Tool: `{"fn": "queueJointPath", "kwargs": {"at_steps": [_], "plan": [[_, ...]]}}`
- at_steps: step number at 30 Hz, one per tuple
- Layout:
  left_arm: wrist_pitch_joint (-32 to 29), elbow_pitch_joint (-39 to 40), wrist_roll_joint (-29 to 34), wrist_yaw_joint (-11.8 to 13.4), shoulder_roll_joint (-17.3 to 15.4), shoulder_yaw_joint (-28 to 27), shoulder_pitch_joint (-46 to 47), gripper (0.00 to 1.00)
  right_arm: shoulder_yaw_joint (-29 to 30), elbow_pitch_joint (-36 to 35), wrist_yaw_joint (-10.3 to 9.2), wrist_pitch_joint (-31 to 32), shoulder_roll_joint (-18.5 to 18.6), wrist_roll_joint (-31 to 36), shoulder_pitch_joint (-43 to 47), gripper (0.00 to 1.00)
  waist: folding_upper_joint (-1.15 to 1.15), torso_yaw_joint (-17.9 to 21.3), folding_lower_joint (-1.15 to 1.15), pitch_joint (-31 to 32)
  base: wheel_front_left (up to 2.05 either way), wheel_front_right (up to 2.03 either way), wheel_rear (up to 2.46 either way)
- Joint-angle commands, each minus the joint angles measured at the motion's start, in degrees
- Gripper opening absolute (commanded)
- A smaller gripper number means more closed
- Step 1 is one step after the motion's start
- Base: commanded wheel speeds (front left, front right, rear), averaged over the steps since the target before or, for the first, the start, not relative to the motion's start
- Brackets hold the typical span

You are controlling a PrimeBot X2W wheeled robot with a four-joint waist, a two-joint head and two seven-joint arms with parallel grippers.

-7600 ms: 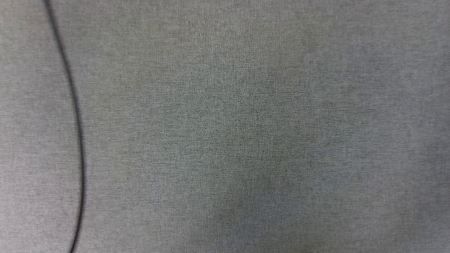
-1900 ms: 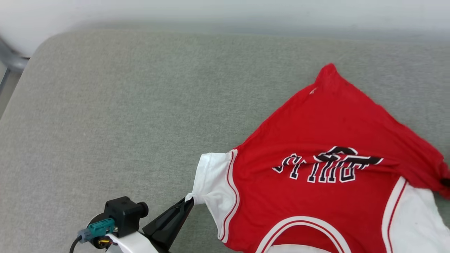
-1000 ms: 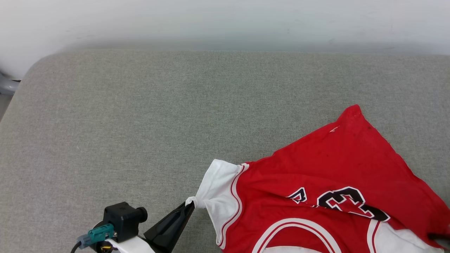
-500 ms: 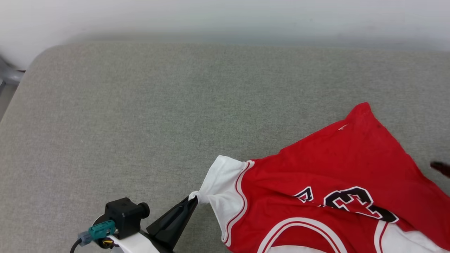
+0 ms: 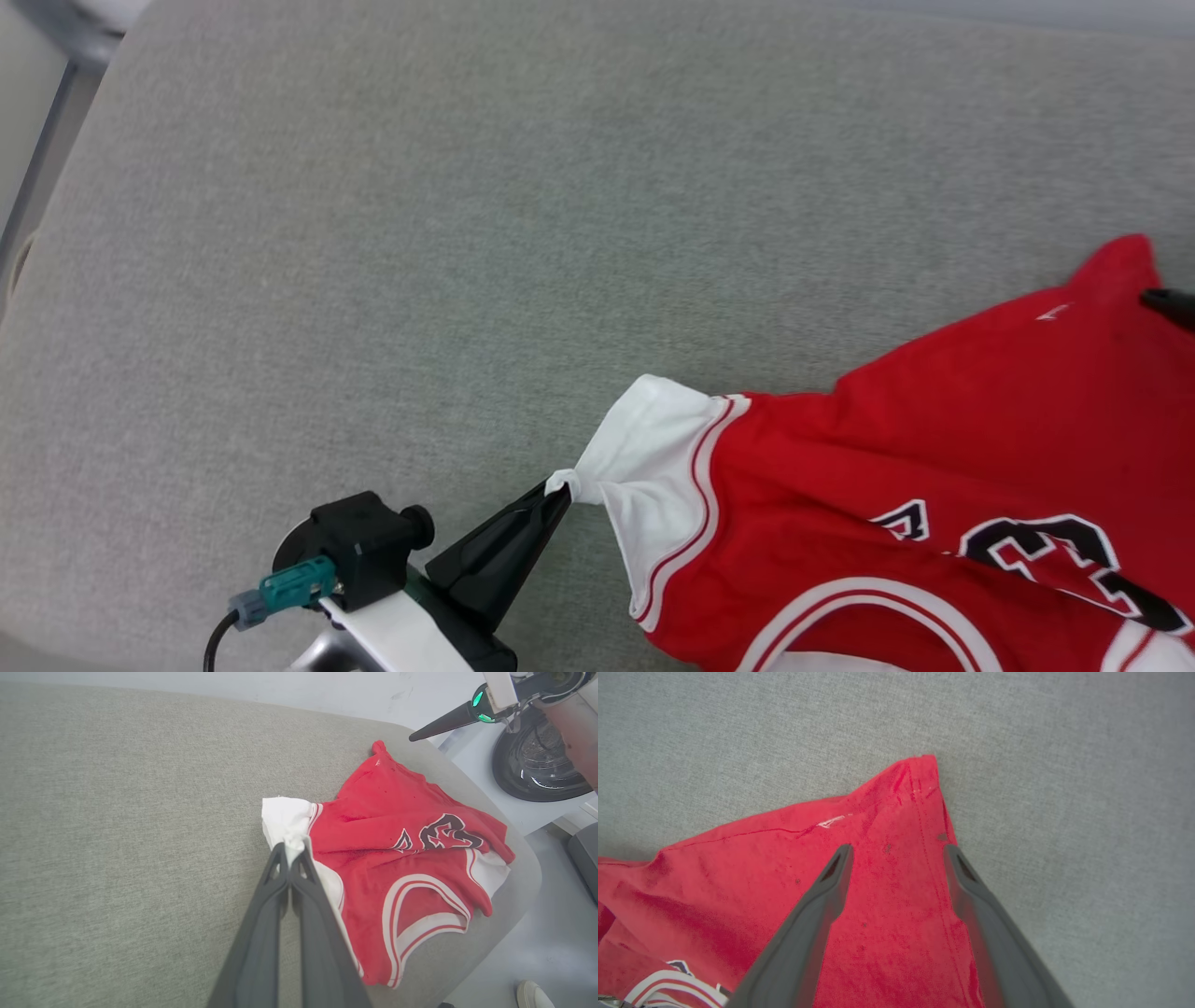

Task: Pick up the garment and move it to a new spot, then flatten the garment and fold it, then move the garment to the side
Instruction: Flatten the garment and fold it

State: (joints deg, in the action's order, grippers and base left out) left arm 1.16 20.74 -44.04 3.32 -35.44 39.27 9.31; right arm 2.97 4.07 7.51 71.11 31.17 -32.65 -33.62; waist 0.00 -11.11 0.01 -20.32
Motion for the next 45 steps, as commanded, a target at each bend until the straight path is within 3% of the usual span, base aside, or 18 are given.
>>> {"fn": "queueJointPath", "kwargs": {"at_steps": [1,11,21,23,24,37,45], "plan": [[0.0,0.1,0.4,-0.3,0.4,0.1,1.0,0.0,0.2,1.1,-0.04,-0.3,-0.2,0.8,-1.4,1.0,0.0,-2.2,-0.01,-2.3,0.0,0.0,0.0],[0.9,-1.6,0.3,-1.7,1.8,0.9,2.6,0.0,-1.2,9.3,-0.04,-3.3,1.1,4.7,-4.4,1.0,0.0,-5.7,-0.01,-5.6,0.0,0.0,0.0],[1.5,-2.3,0.4,-2.2,2.2,1.2,3.2,0.0,-5.2,14.1,-0.04,-3.9,1.5,3.6,-1.2,1.0,0.0,-7.0,-0.01,-6.7,0.0,0.0,0.0],[1.5,-2.4,0.4,-2.2,2.2,1.2,3.3,0.0,-6.3,14.6,-0.04,-3.9,1.7,2.9,-0.4,0.16,0.0,-7.1,-0.01,-6.8,0.0,0.0,0.0],[1.5,-2.5,0.4,-2.2,2.2,1.2,3.4,0.0,-6.7,14.8,-0.04,-3.8,1.8,2.7,-0.2,0.0,0.0,-7.1,-0.01,-6.9,0.0,0.0,0.0],[2.2,-3.3,0.1,-2.0,2.4,0.8,3.8,0.0,-7.1,15.6,-0.07,-13.8,4.8,1.1,-3.5,0.0,0.0,-6.2,-0.01,-4.6,0.0,0.0,0.0],[1.7,-3.1,2.8,-1.2,0.3,0.7,4.6,0.0,-7.7,14.9,-0.06,-20.7,4.5,-1.7,-5.6,0.0,0.0,-3.1,-0.01,0.4,0.0,0.0,0.0]]}}
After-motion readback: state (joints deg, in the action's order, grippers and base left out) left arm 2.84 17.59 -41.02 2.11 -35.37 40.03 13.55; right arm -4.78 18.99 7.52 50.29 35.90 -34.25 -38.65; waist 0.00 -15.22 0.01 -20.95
